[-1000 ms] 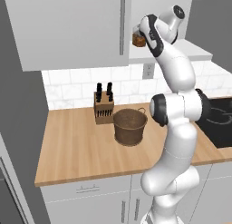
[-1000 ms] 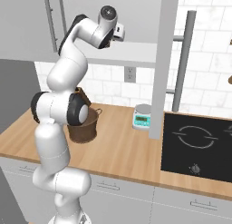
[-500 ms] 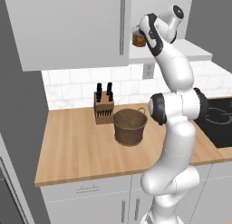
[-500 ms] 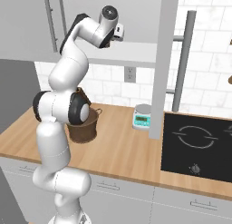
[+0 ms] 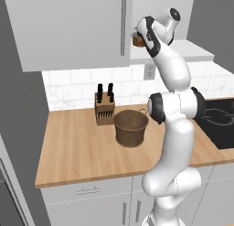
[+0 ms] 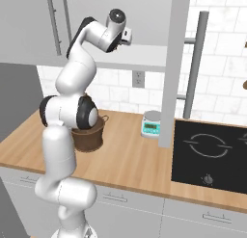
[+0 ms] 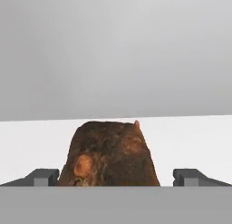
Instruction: Open the cabinet, pick up the bread from the cabinet and place it in the basket. Then move the basket to the dining counter.
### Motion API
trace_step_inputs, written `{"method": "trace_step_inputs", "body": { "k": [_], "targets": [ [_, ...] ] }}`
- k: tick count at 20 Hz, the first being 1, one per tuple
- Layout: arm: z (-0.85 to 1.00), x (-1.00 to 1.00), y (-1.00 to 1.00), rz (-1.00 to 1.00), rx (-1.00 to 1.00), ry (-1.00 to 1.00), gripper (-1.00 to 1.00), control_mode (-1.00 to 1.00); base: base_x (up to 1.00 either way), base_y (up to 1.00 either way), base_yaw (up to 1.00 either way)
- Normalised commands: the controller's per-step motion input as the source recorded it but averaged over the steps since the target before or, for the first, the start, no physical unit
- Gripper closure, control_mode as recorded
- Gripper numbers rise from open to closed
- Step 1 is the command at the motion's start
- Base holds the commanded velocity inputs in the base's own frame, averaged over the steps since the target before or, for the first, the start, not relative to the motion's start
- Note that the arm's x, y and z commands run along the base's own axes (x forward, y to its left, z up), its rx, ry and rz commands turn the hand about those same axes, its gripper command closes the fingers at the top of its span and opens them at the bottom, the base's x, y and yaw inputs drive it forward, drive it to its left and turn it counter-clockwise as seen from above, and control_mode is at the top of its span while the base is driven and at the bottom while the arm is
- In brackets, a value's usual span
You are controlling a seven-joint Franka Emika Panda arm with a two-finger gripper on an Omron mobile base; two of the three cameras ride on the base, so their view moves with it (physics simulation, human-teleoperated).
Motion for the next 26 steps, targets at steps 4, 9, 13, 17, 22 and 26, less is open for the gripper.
{"method": "trace_step_inputs", "body": {
  "k": [4,9,13,17,22,26],
  "targets": [
    [-0.17,0.31,0.09,0.00,0.00,0.00,-1.00,-1.00,0.00,0.00,0.00],
    [-0.41,0.31,0.29,0.00,0.00,0.00,1.00,-1.00,0.00,0.00,0.00],
    [-0.37,0.13,0.09,0.01,0.00,-0.01,1.00,-1.00,0.00,0.00,0.00],
    [-0.24,-0.35,0.00,0.03,0.03,-0.22,1.00,-1.00,0.00,0.00,0.00],
    [-0.10,-0.83,-0.03,0.00,0.03,-0.44,1.00,-1.00,0.00,0.00,0.00],
    [0.02,-0.97,-0.03,0.00,0.03,-0.32,1.00,-1.00,0.00,0.00,0.00]
  ]
}}
